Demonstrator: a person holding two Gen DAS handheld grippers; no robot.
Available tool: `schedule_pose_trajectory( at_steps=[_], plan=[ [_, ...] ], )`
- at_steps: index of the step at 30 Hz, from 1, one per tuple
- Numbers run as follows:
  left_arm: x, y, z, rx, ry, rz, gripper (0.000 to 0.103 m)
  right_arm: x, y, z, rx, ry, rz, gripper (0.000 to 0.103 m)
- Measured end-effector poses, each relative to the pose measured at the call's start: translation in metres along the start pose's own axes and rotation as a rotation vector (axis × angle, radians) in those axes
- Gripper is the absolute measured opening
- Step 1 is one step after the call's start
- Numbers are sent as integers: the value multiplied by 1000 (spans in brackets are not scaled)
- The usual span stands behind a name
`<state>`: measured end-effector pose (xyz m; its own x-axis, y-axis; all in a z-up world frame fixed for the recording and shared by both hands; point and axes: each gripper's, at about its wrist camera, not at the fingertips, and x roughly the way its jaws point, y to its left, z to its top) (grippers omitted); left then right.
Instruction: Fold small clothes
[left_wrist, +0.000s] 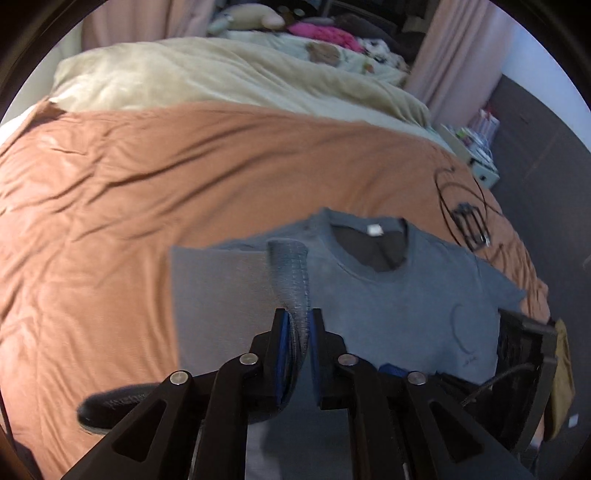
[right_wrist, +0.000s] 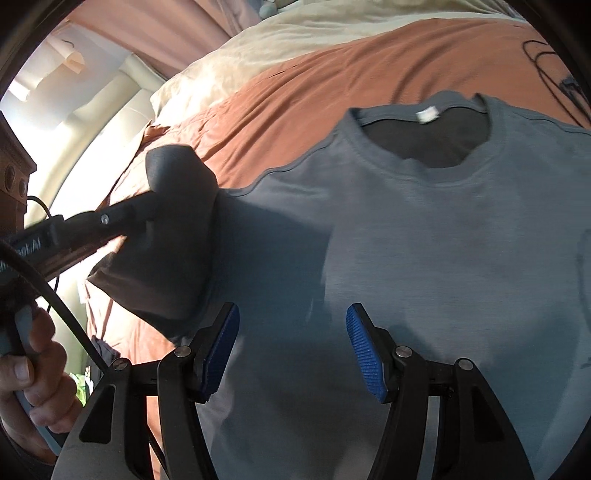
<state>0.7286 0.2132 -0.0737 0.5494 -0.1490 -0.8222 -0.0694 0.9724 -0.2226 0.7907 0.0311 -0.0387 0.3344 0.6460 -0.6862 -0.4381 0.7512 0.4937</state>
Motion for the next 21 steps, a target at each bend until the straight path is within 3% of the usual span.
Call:
schedule_pose_trajectory(
  at_steps=[6, 14, 21],
  plan=[
    [-1, -2, -4, 3, 0, -6, 29, -10, -14, 1, 36, -7, -8, 59],
    [-6, 36, -18, -28, 12, 102, 29, -7, -11, -2, 21, 13, 32, 59],
    [6, 60, -47, -50, 62, 53, 30, 13, -1, 0, 7, 29, 37, 59]
  ],
)
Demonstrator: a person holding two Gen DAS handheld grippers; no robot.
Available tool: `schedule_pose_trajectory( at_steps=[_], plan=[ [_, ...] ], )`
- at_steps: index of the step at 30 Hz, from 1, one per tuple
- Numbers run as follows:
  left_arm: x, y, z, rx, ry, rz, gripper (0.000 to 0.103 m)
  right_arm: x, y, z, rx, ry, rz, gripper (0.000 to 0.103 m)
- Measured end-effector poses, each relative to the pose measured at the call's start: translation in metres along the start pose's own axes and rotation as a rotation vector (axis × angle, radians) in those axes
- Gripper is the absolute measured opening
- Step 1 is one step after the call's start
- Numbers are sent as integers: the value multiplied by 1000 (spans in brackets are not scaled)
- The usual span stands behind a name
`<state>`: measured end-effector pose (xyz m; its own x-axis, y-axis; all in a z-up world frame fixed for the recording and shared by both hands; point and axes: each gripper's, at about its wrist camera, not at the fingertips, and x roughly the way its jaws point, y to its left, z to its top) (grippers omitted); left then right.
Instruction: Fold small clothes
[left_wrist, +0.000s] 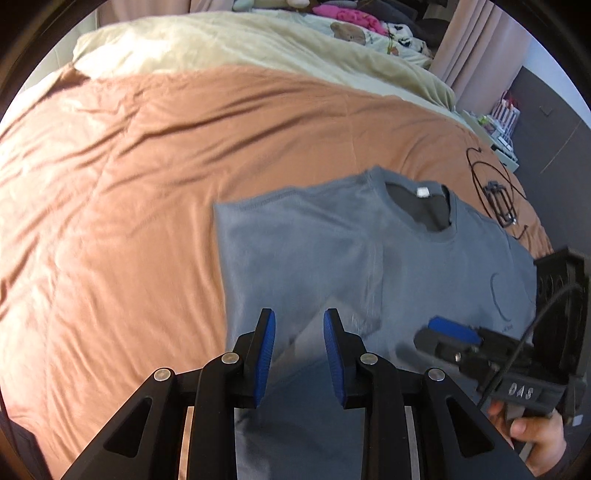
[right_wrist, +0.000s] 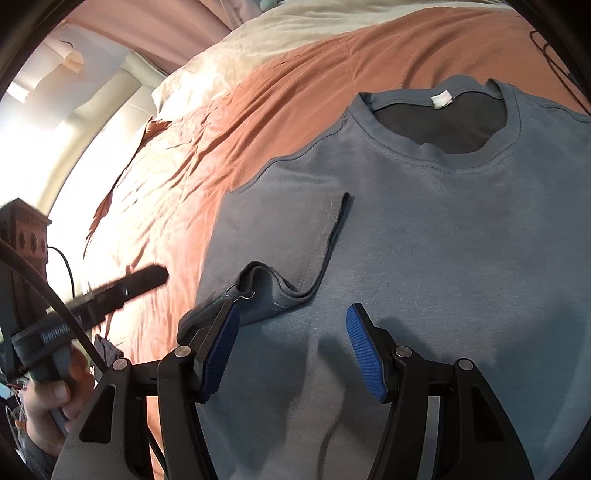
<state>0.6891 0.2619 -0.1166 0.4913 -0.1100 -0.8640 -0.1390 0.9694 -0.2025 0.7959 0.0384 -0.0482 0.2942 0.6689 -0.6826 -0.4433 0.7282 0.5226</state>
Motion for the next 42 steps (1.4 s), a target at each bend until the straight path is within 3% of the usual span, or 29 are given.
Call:
schedule_pose_trajectory(
  at_steps=[1, 3, 5, 10, 14, 17, 19, 20, 21, 30, 33, 37, 40, 42],
  plan=[
    [2, 1, -5, -4, 8, -20, 32, 1, -1, 0, 5, 0, -3, 59],
    [4, 0, -12, 6, 14, -41, 51, 0, -4, 0, 13, 0, -9, 59],
    [7, -7, -20, 40, 15, -44, 59, -3, -7, 0, 16, -4, -18, 59],
    [21, -18, -24, 88, 35, -19, 62, -15, -18, 1, 48, -13, -37, 59],
    [35, -29, -21, 128, 27, 22, 69, -25, -23, -3, 47, -19, -54, 59],
    [43, -33, -20, 143, 12, 43, 69, -30, -26, -4, 45, -20, -62, 59],
    [43, -34, -19, 143, -8, 37, 48, -33, -29, -4, 49, -20, -67, 59],
    [44, -35, -19, 142, -7, 35, 21, -35, -30, -5, 50, -20, -69, 59],
    [44, -35, -19, 140, 4, 34, 8, -37, -31, -5, 51, -21, -72, 59],
    [18, -43, -36, 162, 39, -70, 6, -53, -21, -13, 55, -20, -58, 59],
    [17, -49, -48, 159, 97, -154, 7, -57, -16, -16, 51, -15, -53, 59],
    [19, -53, -62, 171, 142, -144, 10, -59, -11, -20, 48, -12, -57, 59],
    [11, -45, -66, 138, 156, -197, 19, -59, -7, -23, 42, -5, -57, 59],
    [3, -39, -68, 125, 149, -235, 32, -57, -3, -25, 41, 2, -57, 59]
  ],
)
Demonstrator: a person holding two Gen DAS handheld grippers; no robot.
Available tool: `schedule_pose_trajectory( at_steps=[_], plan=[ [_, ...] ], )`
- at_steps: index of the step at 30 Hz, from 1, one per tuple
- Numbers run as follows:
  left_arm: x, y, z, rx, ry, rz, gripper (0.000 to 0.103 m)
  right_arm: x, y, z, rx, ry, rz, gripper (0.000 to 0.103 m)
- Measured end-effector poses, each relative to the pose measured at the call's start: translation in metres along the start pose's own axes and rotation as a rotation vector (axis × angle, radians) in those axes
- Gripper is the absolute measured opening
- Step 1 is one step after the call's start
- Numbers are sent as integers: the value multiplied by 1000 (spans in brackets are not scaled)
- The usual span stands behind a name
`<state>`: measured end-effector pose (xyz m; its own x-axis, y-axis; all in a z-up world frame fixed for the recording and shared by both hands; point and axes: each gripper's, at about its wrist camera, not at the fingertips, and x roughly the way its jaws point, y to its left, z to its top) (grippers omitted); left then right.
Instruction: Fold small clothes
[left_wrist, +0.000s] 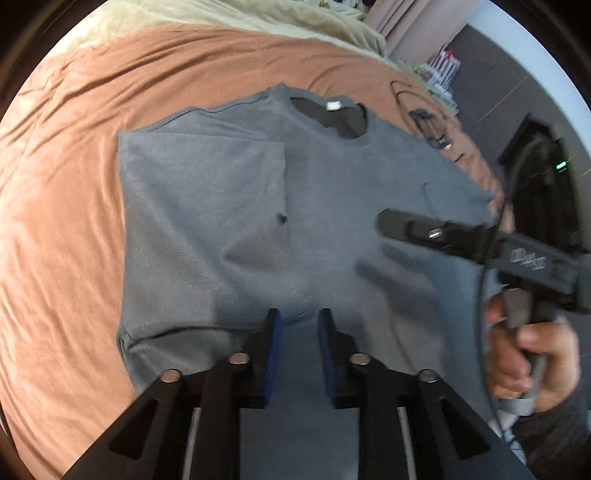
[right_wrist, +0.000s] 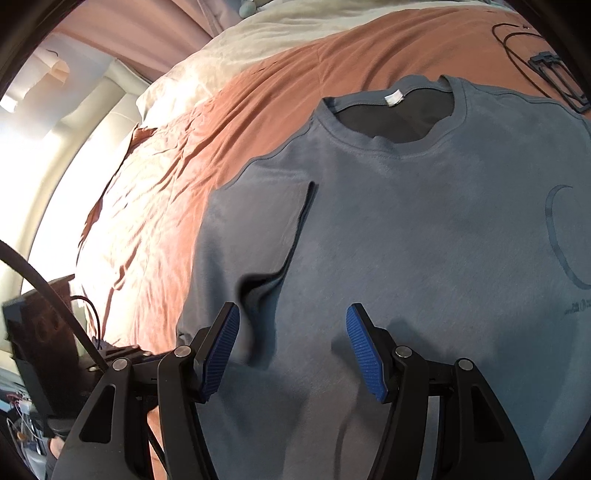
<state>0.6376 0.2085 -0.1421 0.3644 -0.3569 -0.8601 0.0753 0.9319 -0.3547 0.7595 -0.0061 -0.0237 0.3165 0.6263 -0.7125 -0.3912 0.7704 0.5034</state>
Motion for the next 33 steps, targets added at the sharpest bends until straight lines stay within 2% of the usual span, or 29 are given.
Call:
schedule_pose_trajectory(
  at_steps=[2, 3, 6, 8, 11, 19, 25, 28, 30, 33],
  plan=[
    [-12, 2, -2, 10, -24, 4, 42, 3, 4, -1, 1, 6, 5, 59],
    [-18, 4, -3, 15, -37, 20, 44, 6, 6, -2, 0, 11, 8, 59],
    [-27, 13, -1, -2, -68, 82, 44, 16, 11, -2, 1, 24, 22, 59],
    [-29, 24, 1, -32, -87, 151, 44, 24, 14, -3, 0, 34, 33, 59],
    [-24, 42, 2, -84, -89, 218, 44, 38, 16, 0, -5, 43, 38, 59],
    [2, 75, -2, -133, -58, 268, 44, 79, 9, 16, 42, 70, 59, 51],
    [16, 89, -5, -128, -22, 293, 44, 103, 9, 31, 52, 51, 44, 37],
    [18, 95, -7, -120, -19, 293, 44, 110, 7, 43, 66, 34, 17, 22],
    [17, 98, -9, -118, -19, 290, 44, 115, 8, 49, 63, 26, -6, 2],
    [15, 100, -11, -121, -16, 295, 44, 115, 14, 56, 3, -1, -62, 0]
  ],
)
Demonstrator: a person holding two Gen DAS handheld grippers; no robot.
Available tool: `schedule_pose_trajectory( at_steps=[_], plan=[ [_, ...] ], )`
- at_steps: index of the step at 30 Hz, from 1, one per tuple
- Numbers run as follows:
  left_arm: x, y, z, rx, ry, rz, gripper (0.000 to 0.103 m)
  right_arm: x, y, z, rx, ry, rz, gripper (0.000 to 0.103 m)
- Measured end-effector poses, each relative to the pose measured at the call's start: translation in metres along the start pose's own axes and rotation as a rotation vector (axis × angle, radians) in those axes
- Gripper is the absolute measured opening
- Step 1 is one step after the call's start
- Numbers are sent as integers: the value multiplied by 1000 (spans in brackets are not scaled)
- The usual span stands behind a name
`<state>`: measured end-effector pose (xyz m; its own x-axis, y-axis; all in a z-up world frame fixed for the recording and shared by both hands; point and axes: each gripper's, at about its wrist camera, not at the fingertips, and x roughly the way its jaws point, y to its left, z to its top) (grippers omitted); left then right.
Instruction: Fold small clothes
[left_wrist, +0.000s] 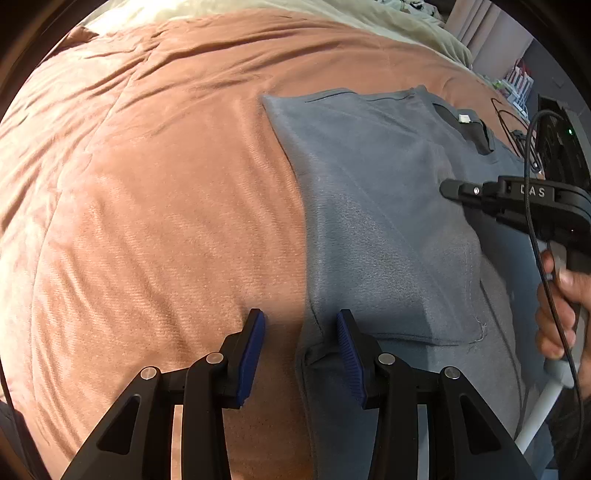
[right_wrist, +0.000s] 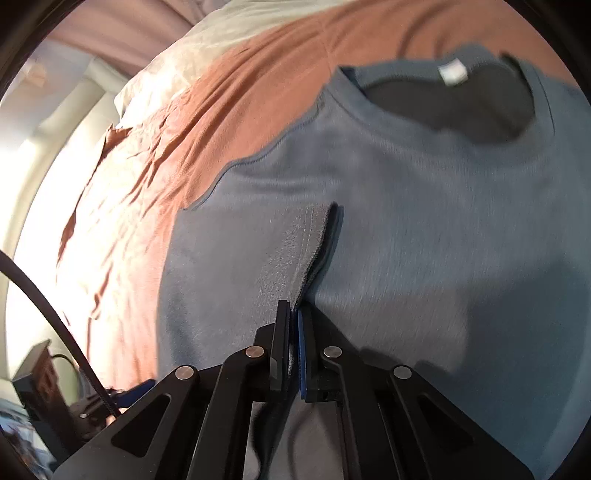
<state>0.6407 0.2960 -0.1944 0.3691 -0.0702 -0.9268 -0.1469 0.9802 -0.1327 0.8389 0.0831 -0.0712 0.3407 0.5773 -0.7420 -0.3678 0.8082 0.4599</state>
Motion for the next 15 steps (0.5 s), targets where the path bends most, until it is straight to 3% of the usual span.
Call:
schedule_pose_trajectory(
  at_steps=[4, 10, 13, 15],
  plan=[
    [-1, 1, -1, -3, 4, 8, 44, -11, 9, 2, -45, -47, -70, 0],
    [-13, 2, -2, -16, -14, 2, 44, -21, 31, -6, -118, 1, -147, 3],
    [-25, 4, 0, -33, -51, -23, 44, -35, 35, -13, -132, -4, -121, 8],
    [-28, 7, 2, -46, -61, -20, 44, -39, 38, -18, -146, -1, -109, 19]
  ],
)
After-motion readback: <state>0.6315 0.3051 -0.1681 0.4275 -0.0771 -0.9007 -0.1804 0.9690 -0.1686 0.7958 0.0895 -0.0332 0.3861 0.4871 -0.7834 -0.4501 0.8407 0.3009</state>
